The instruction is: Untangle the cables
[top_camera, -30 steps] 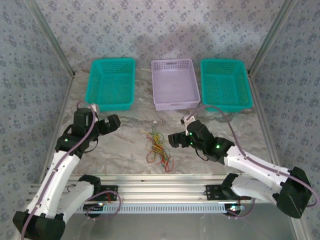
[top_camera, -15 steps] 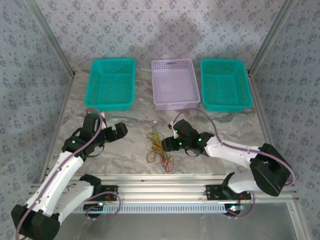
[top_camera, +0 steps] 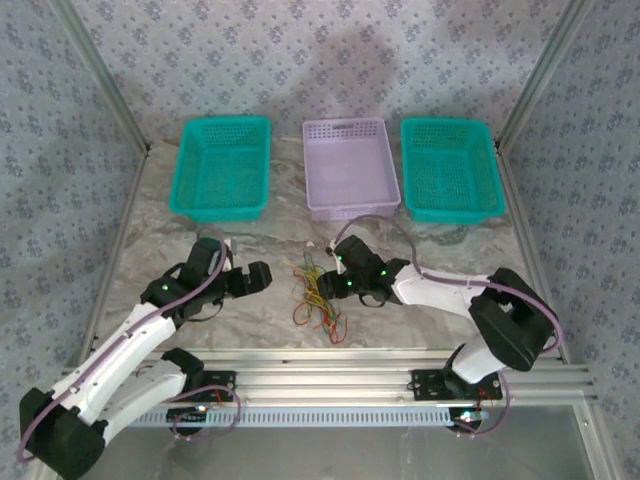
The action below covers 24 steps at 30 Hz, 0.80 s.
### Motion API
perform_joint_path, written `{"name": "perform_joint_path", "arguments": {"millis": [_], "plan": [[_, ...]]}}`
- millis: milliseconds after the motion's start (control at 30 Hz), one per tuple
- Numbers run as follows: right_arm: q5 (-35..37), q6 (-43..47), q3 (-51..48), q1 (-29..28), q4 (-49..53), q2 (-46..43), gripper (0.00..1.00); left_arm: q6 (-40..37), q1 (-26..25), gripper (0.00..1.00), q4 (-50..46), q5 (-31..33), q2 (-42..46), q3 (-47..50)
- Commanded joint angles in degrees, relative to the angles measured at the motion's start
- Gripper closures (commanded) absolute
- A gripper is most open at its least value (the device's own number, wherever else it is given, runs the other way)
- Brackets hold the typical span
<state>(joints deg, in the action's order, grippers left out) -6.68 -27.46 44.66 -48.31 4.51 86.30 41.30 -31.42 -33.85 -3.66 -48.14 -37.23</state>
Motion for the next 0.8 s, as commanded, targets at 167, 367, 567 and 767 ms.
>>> {"name": "perform_joint_path", "arguments": {"millis": [167, 367, 567, 767], "plan": [[3.4, 1.7, 1.7, -0.5, 2.0, 1.9, 0.65, 2.9, -7.4, 0.00, 4.7, 3.2, -4.3, 2.0], [3.4, 2.1, 2.0, -0.5, 2.7, 2.8, 0.67, 3.6, -12.4, 0.00, 7.8, 4.4, -10.2, 1.2], [3.8, 2.2, 1.8, -0.5, 2.9, 3.4, 0.74, 3.5, -17.6, 0.00, 10.4, 5.6, -16.4, -1.0], [4.7, 2.0, 1.5, -0.2, 3.2, 2.9, 0.85, 3.6, -21.0, 0.00, 12.1, 6.9, -21.9, -2.7]]}}
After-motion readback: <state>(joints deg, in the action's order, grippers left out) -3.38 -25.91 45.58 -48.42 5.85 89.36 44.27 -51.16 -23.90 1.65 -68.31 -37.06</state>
